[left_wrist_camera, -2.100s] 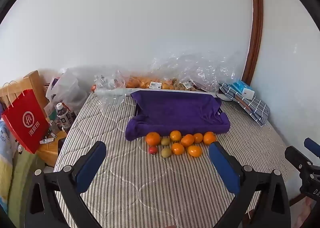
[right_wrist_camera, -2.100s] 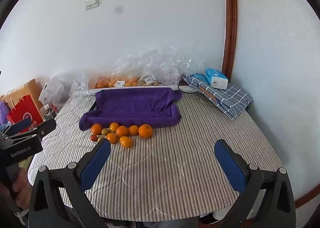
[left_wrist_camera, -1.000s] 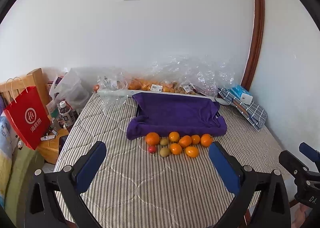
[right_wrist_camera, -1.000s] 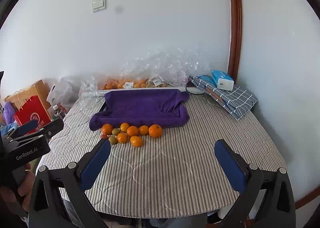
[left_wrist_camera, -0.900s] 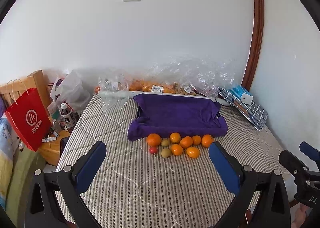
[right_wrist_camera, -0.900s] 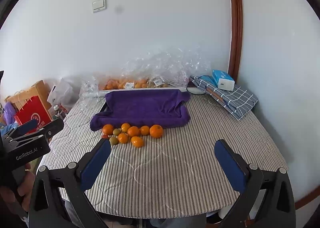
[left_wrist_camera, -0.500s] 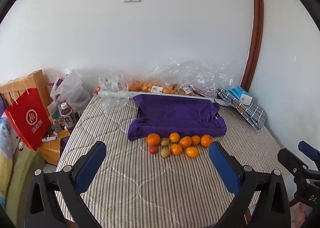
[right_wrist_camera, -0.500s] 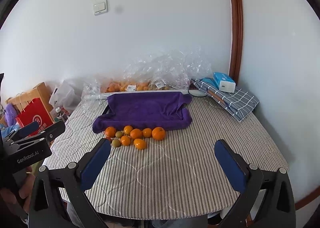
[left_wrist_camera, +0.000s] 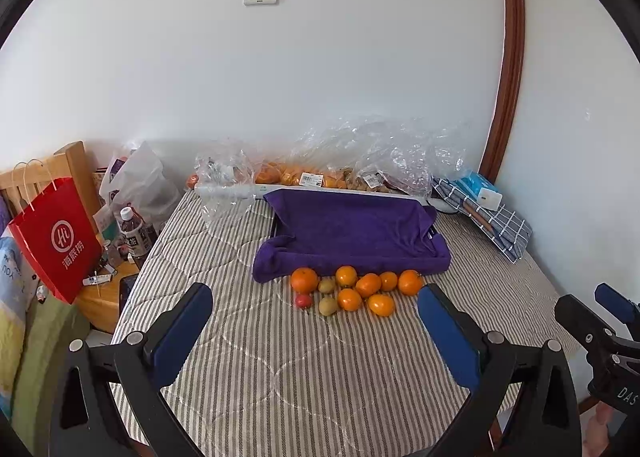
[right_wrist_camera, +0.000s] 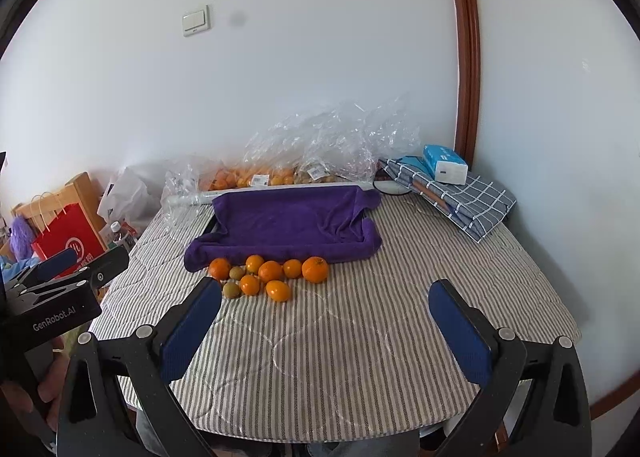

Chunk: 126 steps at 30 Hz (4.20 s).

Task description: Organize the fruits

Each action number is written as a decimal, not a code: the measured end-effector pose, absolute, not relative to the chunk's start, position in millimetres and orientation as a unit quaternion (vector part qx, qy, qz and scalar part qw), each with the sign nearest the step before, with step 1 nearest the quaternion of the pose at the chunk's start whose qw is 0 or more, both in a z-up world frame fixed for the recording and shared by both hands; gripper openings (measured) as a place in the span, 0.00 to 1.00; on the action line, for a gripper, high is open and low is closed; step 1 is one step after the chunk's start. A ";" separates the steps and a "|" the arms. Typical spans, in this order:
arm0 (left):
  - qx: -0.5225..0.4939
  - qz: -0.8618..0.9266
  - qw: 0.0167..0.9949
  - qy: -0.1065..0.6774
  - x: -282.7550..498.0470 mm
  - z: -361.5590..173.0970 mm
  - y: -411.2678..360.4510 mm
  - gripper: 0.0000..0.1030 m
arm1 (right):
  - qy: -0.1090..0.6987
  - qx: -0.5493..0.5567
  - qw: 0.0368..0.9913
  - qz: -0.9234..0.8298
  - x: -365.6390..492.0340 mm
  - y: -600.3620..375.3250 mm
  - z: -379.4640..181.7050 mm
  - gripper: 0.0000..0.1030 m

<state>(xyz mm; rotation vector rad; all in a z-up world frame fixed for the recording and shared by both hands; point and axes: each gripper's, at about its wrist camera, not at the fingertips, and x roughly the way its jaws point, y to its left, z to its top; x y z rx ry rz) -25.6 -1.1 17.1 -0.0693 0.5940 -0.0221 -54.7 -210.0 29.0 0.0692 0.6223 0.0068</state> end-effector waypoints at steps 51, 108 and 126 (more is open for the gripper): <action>-0.058 -0.008 0.934 0.353 81.1 -55.4 31.4 1.00 | 0.381 0.045 0.923 0.016 67.9 -204.8 -56.7 0.93; -0.042 -0.062 0.901 0.427 152.0 -163.4 26.1 0.64 | 0.433 0.039 0.896 0.086 128.4 -217.6 -161.3 0.42; -0.068 -0.076 0.903 0.417 149.5 -163.9 32.3 0.22 | 0.438 0.020 0.896 0.075 139.3 -202.7 -167.7 0.42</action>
